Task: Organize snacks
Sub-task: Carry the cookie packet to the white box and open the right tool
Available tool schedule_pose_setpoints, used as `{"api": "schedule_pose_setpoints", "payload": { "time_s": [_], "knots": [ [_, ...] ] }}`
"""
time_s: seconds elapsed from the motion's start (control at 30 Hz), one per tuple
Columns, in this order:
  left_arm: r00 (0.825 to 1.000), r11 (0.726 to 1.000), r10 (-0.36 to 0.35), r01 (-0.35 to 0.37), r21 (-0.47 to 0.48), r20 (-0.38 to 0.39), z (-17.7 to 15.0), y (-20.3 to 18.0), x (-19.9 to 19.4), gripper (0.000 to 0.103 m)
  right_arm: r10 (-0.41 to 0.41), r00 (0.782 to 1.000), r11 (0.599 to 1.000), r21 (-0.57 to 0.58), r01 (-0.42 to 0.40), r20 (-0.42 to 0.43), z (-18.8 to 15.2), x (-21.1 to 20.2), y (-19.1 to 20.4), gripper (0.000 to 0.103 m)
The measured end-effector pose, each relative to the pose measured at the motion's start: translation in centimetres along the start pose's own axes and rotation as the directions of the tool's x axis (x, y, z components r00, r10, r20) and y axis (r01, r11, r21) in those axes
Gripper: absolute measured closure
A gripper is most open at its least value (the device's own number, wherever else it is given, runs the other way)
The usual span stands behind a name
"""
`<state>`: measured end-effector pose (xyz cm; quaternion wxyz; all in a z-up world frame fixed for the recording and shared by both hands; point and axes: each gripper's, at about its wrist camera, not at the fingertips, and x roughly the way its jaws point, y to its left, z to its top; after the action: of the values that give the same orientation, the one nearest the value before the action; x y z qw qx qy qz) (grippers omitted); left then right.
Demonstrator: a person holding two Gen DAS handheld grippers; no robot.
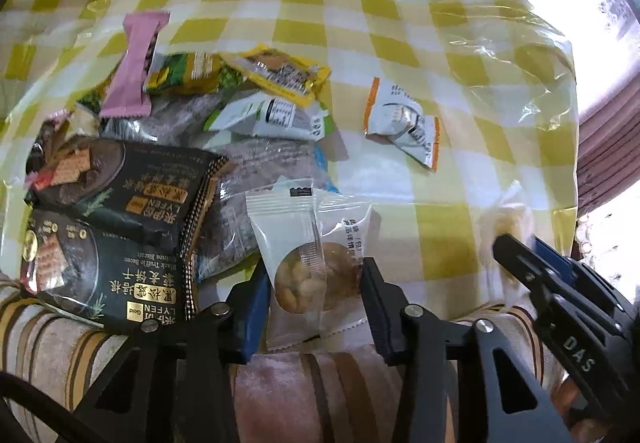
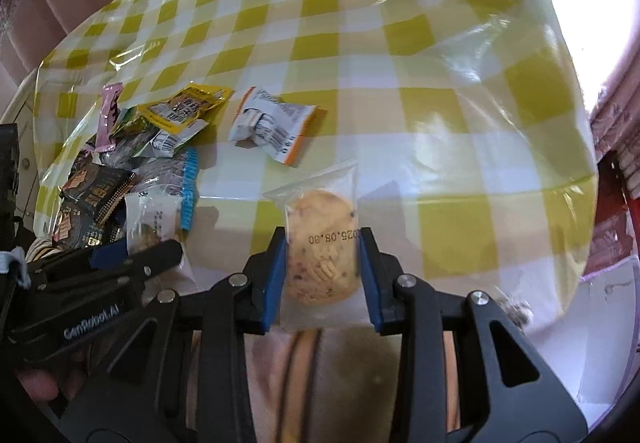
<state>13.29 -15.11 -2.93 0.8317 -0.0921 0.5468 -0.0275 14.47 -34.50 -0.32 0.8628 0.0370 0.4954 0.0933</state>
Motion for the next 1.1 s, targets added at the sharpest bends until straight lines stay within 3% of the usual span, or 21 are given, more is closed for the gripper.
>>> {"api": "schedule_pose_setpoints", "payload": {
  "time_s": [0.27, 0.57, 0.77, 0.9, 1.1],
  "knots": [
    [0.991, 1.0, -0.005, 0.003, 0.019, 0.136, 0.2, -1.4, -2.7, 0.061, -0.009, 0.999, 0.998, 0.062, 0.007, 0.045, -1.2, -3.4, -2.6, 0.065],
    [0.958, 0.989, -0.135, 0.116, 0.09, 0.253, -0.4, -5.7, -5.9, 0.061, -0.082, 0.995, 0.986, 0.152, 0.071, 0.063, -3.0, -7.1, -7.8, 0.065],
    [0.933, 0.948, -0.29, 0.249, 0.2, 0.211, -2.0, -10.7, -6.6, 0.061, -0.148, 0.987, 0.97, 0.205, 0.134, 0.057, -4.4, -9.2, -11.6, 0.065],
    [0.907, 0.897, -0.4, 0.358, 0.261, 0.13, -3.6, -14.1, -6.3, 0.061, -0.193, 0.98, 0.953, 0.244, 0.179, 0.037, -5.8, -10.0, -14.3, 0.065],
    [0.878, 0.832, -0.479, 0.445, 0.332, 0.023, -4.9, -17.8, -5.3, 0.06, -0.227, 0.974, 0.932, 0.289, 0.22, -0.008, -7.6, -10.1, -17.2, 0.065]
  ]
}}
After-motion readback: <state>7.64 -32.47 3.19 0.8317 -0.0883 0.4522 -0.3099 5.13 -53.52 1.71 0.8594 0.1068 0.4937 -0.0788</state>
